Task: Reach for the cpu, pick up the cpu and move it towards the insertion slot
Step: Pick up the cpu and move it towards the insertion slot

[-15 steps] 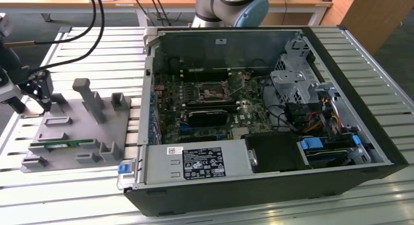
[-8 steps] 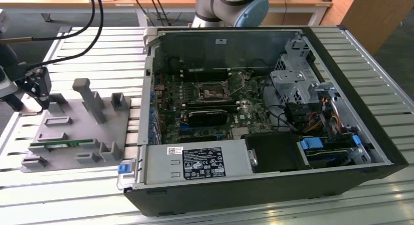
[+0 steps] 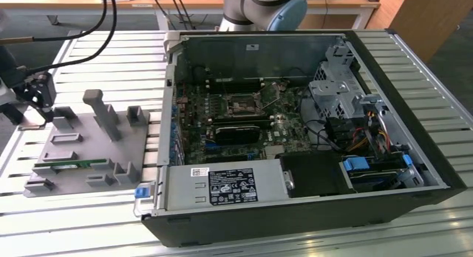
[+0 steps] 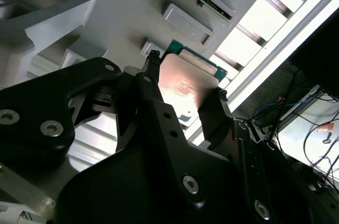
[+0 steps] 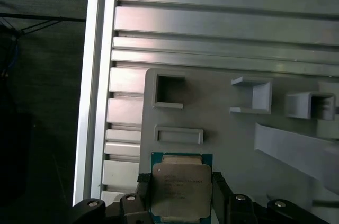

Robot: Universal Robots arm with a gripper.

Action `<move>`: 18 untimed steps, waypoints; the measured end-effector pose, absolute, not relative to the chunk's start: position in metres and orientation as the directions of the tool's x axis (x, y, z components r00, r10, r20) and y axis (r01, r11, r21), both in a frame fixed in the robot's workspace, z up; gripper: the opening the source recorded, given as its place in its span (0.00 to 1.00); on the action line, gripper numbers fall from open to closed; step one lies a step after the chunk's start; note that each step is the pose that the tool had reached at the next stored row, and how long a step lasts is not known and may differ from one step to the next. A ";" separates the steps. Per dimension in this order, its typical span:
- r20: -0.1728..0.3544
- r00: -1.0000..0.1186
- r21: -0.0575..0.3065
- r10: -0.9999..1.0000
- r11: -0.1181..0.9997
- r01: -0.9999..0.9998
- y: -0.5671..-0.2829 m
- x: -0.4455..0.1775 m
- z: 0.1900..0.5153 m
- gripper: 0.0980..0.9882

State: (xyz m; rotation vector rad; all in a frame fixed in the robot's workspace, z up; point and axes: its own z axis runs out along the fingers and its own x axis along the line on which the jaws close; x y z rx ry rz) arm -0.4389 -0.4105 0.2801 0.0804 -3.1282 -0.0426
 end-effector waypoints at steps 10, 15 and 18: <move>0.012 -0.999 0.024 -0.051 0.998 -0.051 -0.410 -0.439 0.289 0.50; 0.012 -0.999 0.022 -0.051 0.998 -0.051 -0.410 -0.439 0.294 0.50; 0.012 -0.999 0.020 -0.051 0.998 -0.051 -0.410 -0.439 0.297 0.50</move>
